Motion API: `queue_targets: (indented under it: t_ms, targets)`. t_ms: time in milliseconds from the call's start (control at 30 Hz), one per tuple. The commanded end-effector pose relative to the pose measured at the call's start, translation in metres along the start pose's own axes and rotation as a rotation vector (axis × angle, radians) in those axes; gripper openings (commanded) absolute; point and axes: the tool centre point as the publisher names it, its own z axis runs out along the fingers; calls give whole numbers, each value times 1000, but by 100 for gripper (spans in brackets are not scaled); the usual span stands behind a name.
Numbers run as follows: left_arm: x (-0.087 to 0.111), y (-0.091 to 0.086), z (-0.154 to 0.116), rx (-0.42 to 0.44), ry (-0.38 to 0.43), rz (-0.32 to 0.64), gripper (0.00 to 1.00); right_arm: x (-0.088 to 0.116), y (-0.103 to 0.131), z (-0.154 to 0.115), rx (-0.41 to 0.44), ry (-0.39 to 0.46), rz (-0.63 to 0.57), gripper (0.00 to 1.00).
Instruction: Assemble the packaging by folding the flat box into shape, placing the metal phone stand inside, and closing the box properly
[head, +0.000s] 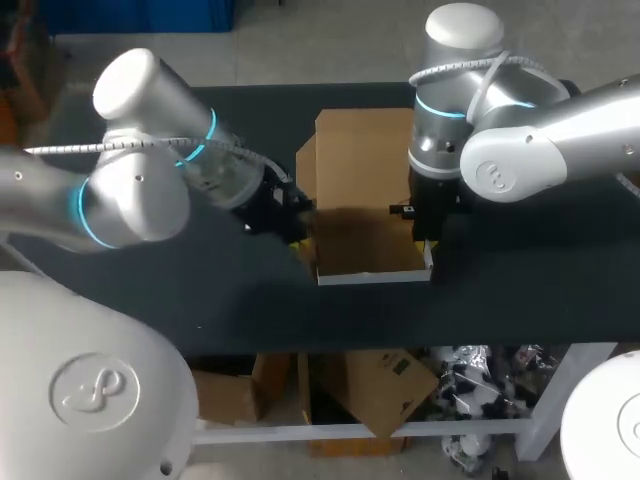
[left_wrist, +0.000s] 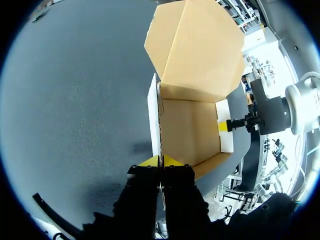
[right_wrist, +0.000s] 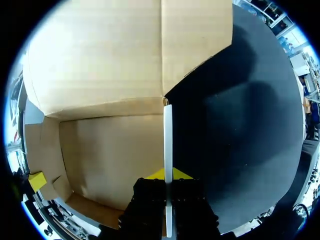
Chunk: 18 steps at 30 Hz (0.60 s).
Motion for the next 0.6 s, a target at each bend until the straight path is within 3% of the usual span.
queue_targets:
  t_ms: [33, 267, 367, 500, 600]
  targets:
    - [9, -4, 10, 3, -259, -5, 0, 3, 0, 0, 2, -1, -1, 0]
    - [11, -4, 10, 1, -276, -7, 4, 3, 0, 0, 2, -1, -1, 0]
    - [10, -4, 7, 4, -280, -8, 29, 3, 0, 0, 2, -1, -1, 0]
    - [9, -3, 3, 8, -282, -11, 41, 3, 0, 0, 2, -1, -1, 0]
    - [8, -3, 0, 12, -281, -13, 44, 3, 0, 0, 2, -1, -1, 0]
